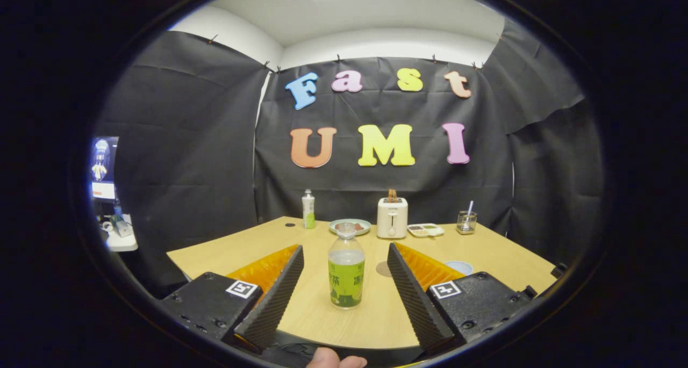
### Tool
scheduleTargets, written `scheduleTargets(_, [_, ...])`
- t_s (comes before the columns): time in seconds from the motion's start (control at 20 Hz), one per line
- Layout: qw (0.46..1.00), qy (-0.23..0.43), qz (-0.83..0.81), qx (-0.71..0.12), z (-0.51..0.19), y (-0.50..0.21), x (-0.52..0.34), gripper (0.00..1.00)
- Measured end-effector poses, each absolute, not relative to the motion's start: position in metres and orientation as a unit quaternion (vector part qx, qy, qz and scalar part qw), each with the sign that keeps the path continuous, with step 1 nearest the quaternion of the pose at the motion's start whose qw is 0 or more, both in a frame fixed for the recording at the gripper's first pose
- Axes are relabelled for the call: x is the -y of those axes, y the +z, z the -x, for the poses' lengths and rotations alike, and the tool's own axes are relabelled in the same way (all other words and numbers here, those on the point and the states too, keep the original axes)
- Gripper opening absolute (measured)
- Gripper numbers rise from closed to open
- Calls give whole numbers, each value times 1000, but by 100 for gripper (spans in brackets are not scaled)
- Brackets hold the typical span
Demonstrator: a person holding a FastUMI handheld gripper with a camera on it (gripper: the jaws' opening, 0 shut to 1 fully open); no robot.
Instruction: Take the bottle from table, then pour the juice into the cup, finally place the bottle on the coaster
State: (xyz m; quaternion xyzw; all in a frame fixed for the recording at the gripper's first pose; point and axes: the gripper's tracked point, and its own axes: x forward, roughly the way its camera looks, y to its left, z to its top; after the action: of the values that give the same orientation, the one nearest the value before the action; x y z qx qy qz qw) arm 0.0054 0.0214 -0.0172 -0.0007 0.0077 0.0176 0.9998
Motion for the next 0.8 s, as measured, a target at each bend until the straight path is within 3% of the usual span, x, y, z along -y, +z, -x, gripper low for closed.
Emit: scheduleTargets(0.8, [998, 7, 5, -56, -40, -63, -17, 100])
